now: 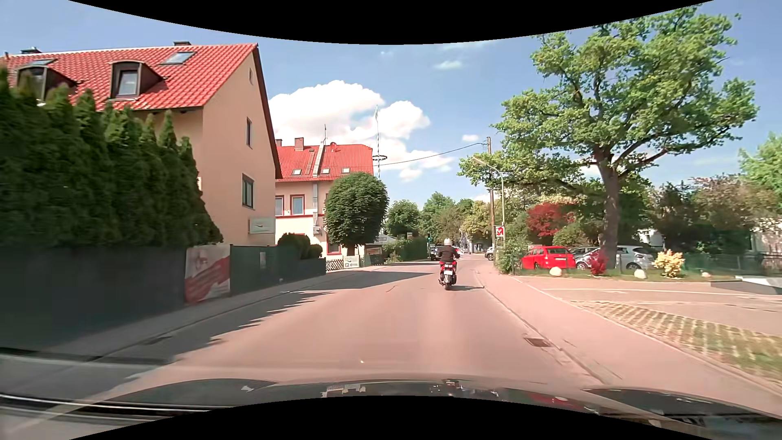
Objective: Follow the waypoints while adhering to traffic rules and regulations
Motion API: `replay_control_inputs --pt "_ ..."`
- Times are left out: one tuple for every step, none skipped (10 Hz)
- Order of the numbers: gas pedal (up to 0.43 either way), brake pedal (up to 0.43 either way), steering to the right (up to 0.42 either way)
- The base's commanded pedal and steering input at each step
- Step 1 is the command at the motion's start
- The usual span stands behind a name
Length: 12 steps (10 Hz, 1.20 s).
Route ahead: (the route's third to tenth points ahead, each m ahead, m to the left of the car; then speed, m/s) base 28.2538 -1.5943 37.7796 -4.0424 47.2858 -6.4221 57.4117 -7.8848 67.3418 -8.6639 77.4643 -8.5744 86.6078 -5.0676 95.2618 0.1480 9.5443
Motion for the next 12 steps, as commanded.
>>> replay_control_inputs --pt "0.110 0.012 0.054" --pt "0.150 0.006 0.054" --pt "0.150 0.012 0.052" --pt "0.150 0.012 0.050" --pt "0.150 0.012 0.047" --pt "0.150 0.012 0.044" --pt "0.150 0.012 0.037" --pt "0.138 0.012 0.029" --pt "0.138 0.012 0.026" --pt "0.138 0.012 0.026" --pt "0.138 0.012 0.026" --pt "0.130 0.012 0.026"
